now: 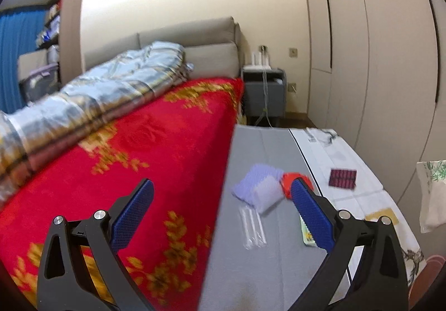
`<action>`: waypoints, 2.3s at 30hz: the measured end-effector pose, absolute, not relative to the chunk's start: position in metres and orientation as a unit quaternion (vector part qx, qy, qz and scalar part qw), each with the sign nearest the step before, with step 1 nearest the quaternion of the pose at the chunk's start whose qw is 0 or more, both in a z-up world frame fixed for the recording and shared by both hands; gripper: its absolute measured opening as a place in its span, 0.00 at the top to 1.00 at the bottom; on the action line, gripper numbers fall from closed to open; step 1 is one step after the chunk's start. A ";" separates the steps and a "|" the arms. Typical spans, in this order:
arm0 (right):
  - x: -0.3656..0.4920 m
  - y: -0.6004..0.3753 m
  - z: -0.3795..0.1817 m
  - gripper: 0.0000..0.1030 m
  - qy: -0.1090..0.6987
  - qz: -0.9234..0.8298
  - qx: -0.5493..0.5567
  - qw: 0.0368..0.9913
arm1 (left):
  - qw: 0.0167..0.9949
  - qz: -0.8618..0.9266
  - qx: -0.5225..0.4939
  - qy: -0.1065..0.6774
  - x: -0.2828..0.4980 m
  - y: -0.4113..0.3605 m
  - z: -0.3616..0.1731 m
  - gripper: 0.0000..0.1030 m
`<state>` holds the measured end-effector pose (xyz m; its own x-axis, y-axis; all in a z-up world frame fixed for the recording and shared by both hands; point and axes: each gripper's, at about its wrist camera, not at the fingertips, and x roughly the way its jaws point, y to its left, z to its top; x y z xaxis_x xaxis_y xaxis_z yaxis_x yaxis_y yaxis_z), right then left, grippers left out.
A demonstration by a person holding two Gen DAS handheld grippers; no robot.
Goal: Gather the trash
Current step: 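Grasp the clear bubble wrap with the left tool and lift it, then carry the white paper bag and bubble wrap over the pink bin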
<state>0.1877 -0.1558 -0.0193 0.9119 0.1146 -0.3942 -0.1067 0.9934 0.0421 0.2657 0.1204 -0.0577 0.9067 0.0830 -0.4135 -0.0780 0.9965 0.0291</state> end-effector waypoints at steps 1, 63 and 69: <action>0.188 -0.156 -0.023 0.96 0.206 0.056 0.010 0.977 | 0.975 0.036 0.000 0.219 0.270 0.119 -0.067 0.08; 0.104 -0.182 0.026 0.96 0.175 0.049 0.038 0.983 | 0.970 -0.107 -0.061 0.210 0.195 0.085 0.041 0.89; 0.051 -0.196 0.034 0.96 0.173 0.037 0.043 0.983 | 0.960 -0.153 -0.052 0.231 0.138 0.051 0.037 0.89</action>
